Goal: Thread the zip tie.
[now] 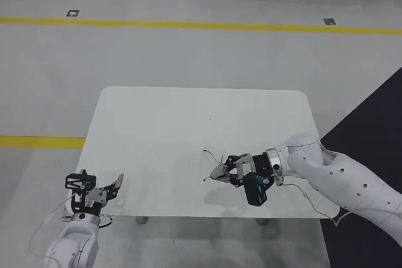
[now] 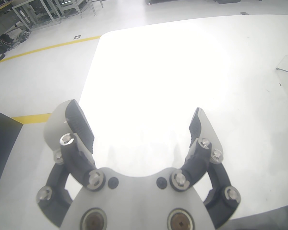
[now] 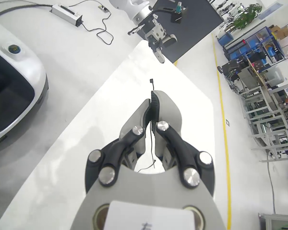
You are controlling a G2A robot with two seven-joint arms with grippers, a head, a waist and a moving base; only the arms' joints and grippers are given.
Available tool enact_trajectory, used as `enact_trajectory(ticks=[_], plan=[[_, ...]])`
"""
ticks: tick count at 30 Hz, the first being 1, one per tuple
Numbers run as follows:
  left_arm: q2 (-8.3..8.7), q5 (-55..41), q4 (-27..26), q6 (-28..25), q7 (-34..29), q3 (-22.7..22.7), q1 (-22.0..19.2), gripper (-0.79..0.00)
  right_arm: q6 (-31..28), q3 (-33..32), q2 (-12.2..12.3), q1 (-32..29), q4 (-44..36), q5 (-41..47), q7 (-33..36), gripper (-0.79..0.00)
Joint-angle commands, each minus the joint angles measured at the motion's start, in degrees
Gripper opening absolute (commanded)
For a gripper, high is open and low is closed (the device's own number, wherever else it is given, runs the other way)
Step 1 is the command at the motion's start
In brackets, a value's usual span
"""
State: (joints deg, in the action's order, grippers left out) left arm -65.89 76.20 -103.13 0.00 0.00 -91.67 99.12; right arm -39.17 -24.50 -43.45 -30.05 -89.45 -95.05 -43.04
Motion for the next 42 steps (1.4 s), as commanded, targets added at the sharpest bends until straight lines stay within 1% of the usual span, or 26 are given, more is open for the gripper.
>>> enact_trajectory(ticks=[1,4,5,7,8,9,12,15,18,20,22,25,32,35,38,41,42], plan=[[0.0,0.0,0.0,0.0,0.0,0.0,0.0,0.0,-0.02,0.09,-0.06,0.08,-0.05,0.02,0.41,-0.785],[0.0,0.0,0.0,0.0,0.0,0.0,0.0,0.0,-0.02,0.09,-0.06,0.08,-0.05,0.02,0.41,-0.785],[0.0,0.0,0.0,0.0,0.0,0.0,0.0,0.0,0.68,0.07,-0.16,0.04,-1.28,-0.67,0.65,-0.785],[0.0,0.0,0.0,0.0,0.0,0.0,0.0,0.0,5.24,-0.48,-0.18,0.84,-5.23,-9.17,7.33,-0.785],[0.0,0.0,0.0,0.0,0.0,0.0,0.0,0.0,6.14,-0.55,-0.09,0.79,-8.44,-12.43,9.76,-0.785],[0.0,0.0,0.0,0.0,0.0,0.0,0.0,0.0,7.15,-0.9,0.08,0.55,-11.51,-14.25,10.07,-0.785],[0.0,0.0,0.0,0.0,0.0,0.0,0.0,0.0,10.53,-2.84,1.19,0.09,-19.13,-21.45,8.9,-0.785],[0.0,0.0,0.0,0.0,0.0,0.0,0.0,0.0,11.13,-4.9,2.58,-0.99,-26.37,-26.85,8.02,-0.785],[0.0,0.0,0.0,0.0,0.0,0.0,0.0,0.0,12.95,-7.56,4.01,-2.21,-32.64,-30.78,5.14,-0.785],[0.0,0.0,0.0,0.0,0.0,0.0,0.0,0.0,13.94,-9.89,5.12,-3.36,-35.74,-33.16,4.49,-0.785],[0.0,0.0,0.0,0.0,0.0,0.0,0.0,0.0,15.54,-12.63,6.22,-4.95,-38.44,-33.54,3.52,-0.785],[0.0,0.0,0.0,0.0,0.0,0.0,0.0,0.0,17.03,-16.82,7.71,-7.48,-39.65,-32.93,3.81,-0.785],[0.0,0.0,0.0,0.0,0.0,0.0,0.0,0.0,17.03,-16.82,7.71,-7.48,-39.65,-32.93,3.81,-0.785],[0.0,0.0,0.0,0.0,0.0,0.0,0.0,0.0,18.28,-17.57,7.75,-7.89,-39.59,-33.72,3.84,-0.785],[0.0,0.0,0.0,0.0,0.0,0.0,0.0,0.0,20.24,-21.68,8.47,-7.38,-41.38,-36.87,3.34,-0.785],[0.0,0.0,0.0,0.0,0.0,0.0,0.0,0.0,20.93,-28.41,9.89,-7.58,-45.2,-40.54,3.63,-0.785],[0.0,0.0,0.0,0.0,0.0,0.0,0.0,0.0,21.92,-30.2,10.24,-7.86,-45.2,-40.66,2.5,-0.785]])
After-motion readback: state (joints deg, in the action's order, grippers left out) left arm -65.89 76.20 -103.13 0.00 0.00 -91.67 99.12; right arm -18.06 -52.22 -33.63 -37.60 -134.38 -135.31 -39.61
